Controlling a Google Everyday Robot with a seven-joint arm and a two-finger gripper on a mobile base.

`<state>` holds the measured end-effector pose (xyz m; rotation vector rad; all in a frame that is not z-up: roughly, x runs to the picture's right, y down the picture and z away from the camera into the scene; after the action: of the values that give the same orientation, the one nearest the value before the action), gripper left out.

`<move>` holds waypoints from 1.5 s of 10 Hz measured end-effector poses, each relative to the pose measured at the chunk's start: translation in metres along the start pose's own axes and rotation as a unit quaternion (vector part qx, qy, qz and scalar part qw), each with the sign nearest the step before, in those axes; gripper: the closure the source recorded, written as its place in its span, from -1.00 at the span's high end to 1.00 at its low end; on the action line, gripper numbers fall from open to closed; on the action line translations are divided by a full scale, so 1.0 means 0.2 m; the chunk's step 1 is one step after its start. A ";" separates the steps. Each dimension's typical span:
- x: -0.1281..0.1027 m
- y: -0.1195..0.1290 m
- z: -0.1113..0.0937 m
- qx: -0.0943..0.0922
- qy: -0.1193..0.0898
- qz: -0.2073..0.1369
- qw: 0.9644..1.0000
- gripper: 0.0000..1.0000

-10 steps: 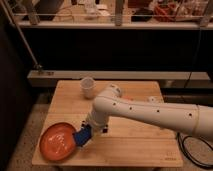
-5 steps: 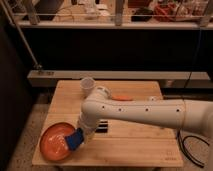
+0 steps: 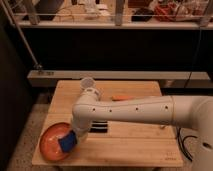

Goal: Place the white sponge in the ceramic bowl

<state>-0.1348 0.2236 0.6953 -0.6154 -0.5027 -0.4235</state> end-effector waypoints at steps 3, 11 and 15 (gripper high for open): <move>-0.08 -0.03 0.06 0.002 0.000 -0.012 1.000 -1.00; -0.15 -0.07 0.16 0.007 0.002 -0.029 1.000 -1.00; -0.17 -0.09 0.20 0.009 0.002 -0.034 0.999 -1.00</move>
<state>-0.1836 0.2419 0.7125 -0.5807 -0.5236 -0.4842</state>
